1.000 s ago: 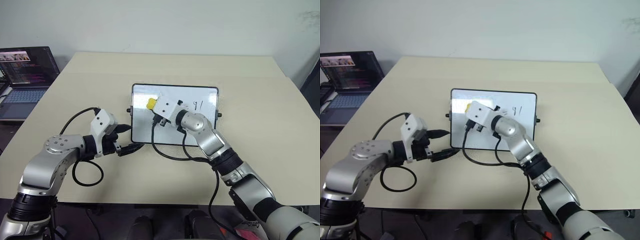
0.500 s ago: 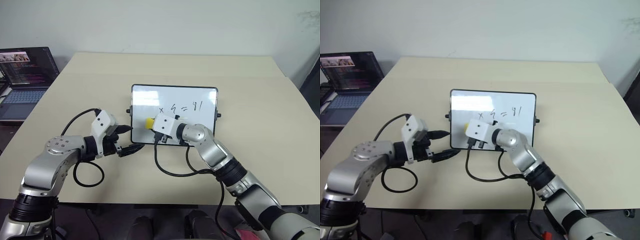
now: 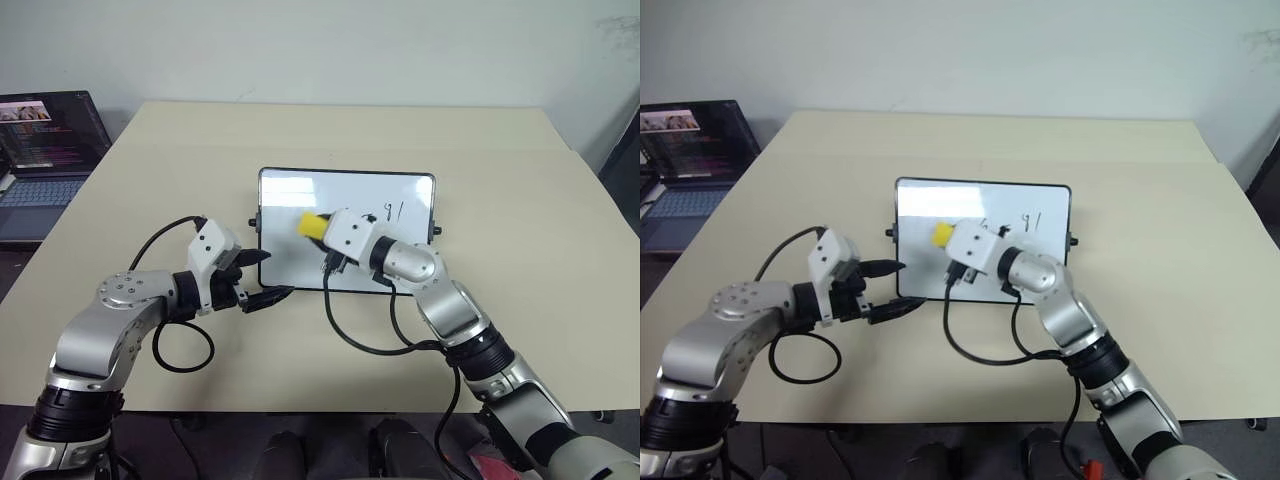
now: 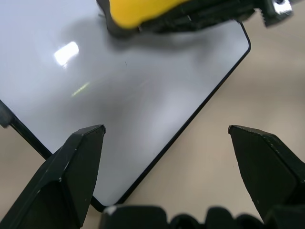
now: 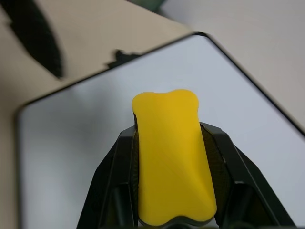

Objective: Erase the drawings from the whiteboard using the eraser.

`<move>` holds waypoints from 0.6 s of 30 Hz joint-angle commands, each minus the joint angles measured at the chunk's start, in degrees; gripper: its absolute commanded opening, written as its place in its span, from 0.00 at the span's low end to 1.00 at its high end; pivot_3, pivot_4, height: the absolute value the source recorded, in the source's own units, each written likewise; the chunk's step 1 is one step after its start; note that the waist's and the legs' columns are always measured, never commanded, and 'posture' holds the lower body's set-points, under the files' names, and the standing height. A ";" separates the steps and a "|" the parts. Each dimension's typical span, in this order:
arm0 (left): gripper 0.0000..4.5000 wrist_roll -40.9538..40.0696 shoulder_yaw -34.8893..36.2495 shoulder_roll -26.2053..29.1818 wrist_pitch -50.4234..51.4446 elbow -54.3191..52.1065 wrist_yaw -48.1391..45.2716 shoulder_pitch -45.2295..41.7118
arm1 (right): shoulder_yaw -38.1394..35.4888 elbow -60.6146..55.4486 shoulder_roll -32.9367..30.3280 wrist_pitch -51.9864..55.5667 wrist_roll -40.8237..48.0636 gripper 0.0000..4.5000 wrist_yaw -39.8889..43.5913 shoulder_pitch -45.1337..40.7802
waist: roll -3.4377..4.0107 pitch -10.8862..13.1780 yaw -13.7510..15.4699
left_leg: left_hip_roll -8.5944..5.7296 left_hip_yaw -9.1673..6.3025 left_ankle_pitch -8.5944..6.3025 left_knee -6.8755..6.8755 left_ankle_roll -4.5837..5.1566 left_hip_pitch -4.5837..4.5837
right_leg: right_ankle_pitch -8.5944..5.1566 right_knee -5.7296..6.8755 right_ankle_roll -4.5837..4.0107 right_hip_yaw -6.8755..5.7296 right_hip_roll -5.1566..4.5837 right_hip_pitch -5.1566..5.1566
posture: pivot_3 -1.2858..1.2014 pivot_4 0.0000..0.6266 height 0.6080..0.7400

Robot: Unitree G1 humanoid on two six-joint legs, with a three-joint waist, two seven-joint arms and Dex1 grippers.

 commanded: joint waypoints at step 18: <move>1.00 -1.26 1.45 -0.92 0.88 -4.40 2.11 -0.10 | -5.32 -21.85 1.10 5.18 9.33 0.32 0.98 6.44 | 0.02 0.17 0.16 | 0.06 -0.12 -0.01 -0.06 0.00 -0.12 | 0.00 -0.13 0.00 -0.09 0.01 -0.02 | 0.52 0.24 1.00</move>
